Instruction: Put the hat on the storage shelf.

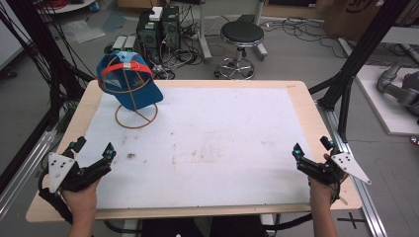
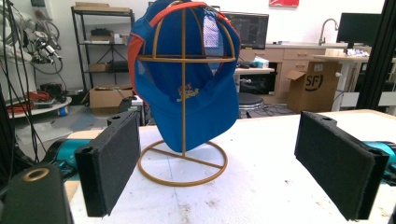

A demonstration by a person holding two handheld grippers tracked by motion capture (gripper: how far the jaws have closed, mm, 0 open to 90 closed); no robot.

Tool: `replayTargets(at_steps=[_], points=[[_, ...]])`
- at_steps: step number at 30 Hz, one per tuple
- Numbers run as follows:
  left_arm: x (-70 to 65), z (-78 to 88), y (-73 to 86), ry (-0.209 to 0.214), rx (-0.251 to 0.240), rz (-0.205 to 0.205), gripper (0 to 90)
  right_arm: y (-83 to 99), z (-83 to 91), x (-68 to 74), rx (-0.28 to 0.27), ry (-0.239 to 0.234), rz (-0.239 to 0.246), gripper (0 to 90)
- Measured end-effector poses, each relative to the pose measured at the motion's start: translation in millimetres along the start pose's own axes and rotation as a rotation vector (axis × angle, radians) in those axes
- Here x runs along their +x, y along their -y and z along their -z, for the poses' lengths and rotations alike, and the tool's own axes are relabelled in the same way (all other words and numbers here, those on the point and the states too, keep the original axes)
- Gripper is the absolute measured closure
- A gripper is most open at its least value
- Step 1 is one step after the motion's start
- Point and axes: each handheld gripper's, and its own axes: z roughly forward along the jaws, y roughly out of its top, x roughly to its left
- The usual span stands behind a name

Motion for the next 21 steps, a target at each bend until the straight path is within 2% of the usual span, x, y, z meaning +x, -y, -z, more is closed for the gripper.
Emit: replayTargets(at_steps=[21], points=[[1.4,-3.1,4.0,0.033,0.026,0.003,14.8,1.0,-0.8,0.8,0.004,-0.001,0.001,1.8]])
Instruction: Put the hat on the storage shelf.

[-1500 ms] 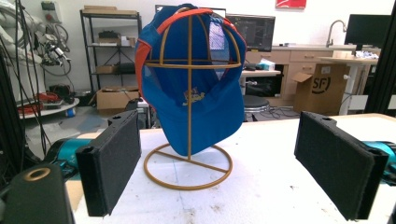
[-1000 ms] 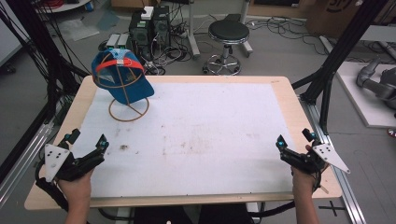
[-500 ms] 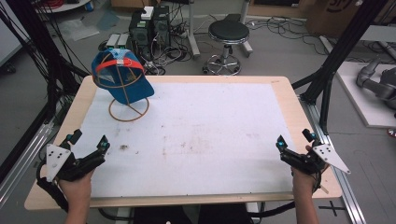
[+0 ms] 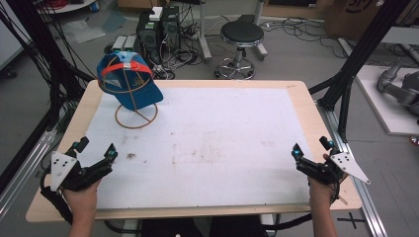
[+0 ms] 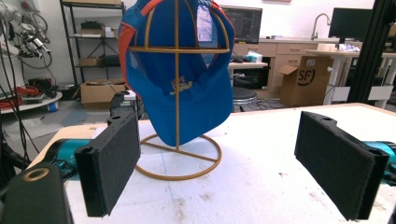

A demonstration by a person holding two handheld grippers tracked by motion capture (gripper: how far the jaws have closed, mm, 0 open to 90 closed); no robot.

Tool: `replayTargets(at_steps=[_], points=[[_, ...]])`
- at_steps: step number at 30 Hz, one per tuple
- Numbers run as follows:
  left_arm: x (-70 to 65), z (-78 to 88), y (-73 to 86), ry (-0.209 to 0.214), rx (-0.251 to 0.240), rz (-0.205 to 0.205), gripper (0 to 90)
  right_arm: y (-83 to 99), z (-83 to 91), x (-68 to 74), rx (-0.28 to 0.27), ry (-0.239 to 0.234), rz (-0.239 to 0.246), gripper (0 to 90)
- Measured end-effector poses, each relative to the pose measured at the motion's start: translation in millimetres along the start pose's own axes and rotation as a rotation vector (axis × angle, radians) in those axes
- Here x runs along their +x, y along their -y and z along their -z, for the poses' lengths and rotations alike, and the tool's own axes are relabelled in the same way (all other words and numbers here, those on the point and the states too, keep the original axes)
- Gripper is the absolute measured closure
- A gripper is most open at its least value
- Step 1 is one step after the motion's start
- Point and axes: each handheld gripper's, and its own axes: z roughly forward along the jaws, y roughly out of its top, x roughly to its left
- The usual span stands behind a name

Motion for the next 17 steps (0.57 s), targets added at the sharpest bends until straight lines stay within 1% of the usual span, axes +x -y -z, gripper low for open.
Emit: replayTargets(at_steps=[5,11,17], points=[[-0.5,-0.1,0.4,0.002,0.002,-0.001,14.8,0.2,0.0,0.1,0.005,-0.002,0.001,1.8],[1.1,-0.2,0.7,0.004,0.001,0.007,14.8,-0.1,-0.2,0.6,0.002,-0.003,0.002,1.8],[1.6,-0.3,0.0,0.008,0.002,0.005,14.8,-0.4,0.3,-0.5,-0.003,-0.002,0.005,1.8]])
